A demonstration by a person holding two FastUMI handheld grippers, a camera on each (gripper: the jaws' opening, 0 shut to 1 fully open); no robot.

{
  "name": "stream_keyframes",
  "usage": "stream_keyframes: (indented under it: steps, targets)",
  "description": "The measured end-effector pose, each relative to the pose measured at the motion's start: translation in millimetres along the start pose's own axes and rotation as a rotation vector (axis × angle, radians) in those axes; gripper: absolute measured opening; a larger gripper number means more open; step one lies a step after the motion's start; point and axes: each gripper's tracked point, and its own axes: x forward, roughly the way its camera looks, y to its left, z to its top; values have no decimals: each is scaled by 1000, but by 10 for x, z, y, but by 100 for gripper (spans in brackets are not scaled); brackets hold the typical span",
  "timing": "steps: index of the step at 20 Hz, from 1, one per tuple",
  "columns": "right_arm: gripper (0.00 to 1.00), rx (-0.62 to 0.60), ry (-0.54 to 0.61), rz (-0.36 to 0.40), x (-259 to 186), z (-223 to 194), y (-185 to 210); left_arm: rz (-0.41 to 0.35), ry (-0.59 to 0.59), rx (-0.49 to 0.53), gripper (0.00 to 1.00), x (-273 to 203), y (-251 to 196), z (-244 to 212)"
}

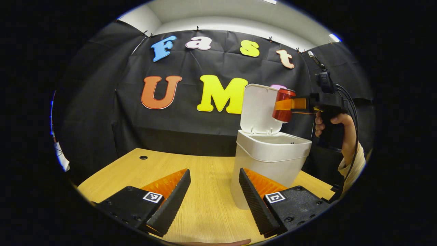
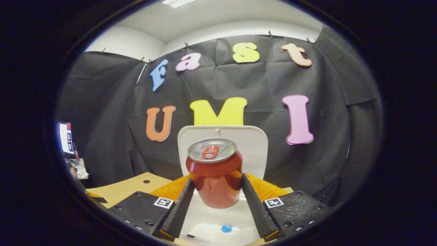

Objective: Press the lid of the desktop garbage bin to open it, pick up the crumpled paper on the desktop and throw it into the bin, then pick up the pop can on the desktop and drop it into the bin, and finally close the garbage bin lid.

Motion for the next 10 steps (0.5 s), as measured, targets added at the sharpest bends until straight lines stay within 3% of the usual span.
stream_keyframes:
  steps: [10]
  targets:
    - [85,27,-6,18,-13,93,-10,11,39,-10,93,104,105,-93]
